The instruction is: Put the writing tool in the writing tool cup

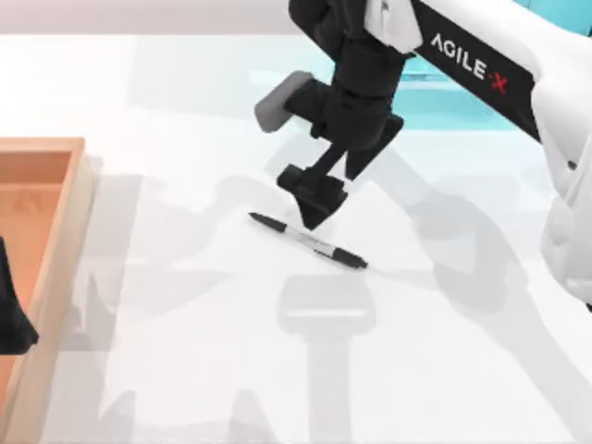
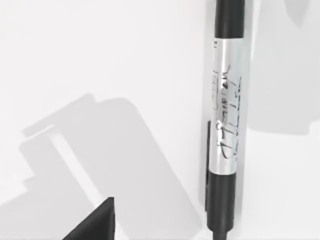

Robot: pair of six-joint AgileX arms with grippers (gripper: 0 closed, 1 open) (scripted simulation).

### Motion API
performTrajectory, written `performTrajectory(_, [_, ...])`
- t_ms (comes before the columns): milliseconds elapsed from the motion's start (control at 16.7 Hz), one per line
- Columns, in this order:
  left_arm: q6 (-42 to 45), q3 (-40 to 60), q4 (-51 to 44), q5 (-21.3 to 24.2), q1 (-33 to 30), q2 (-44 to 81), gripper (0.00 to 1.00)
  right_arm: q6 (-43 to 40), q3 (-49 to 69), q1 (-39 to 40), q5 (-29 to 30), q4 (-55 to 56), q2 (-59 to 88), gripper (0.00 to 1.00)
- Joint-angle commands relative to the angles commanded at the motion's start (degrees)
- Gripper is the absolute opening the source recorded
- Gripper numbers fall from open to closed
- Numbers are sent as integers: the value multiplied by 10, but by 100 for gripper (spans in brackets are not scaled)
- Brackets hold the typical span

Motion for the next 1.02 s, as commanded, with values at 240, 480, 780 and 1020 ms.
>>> performTrajectory(240, [0, 0, 0, 0, 0, 0, 100, 6, -62, 9, 0, 65, 2, 100])
performTrajectory(480, [0, 0, 0, 0, 0, 0, 100, 18, -161, 21, 0, 178, 10, 100])
performTrajectory(780, [0, 0, 0, 0, 0, 0, 100, 23, -195, 26, 0, 214, 14, 100])
performTrajectory(1020, [0, 0, 0, 0, 0, 0, 100, 23, -195, 26, 0, 214, 14, 85])
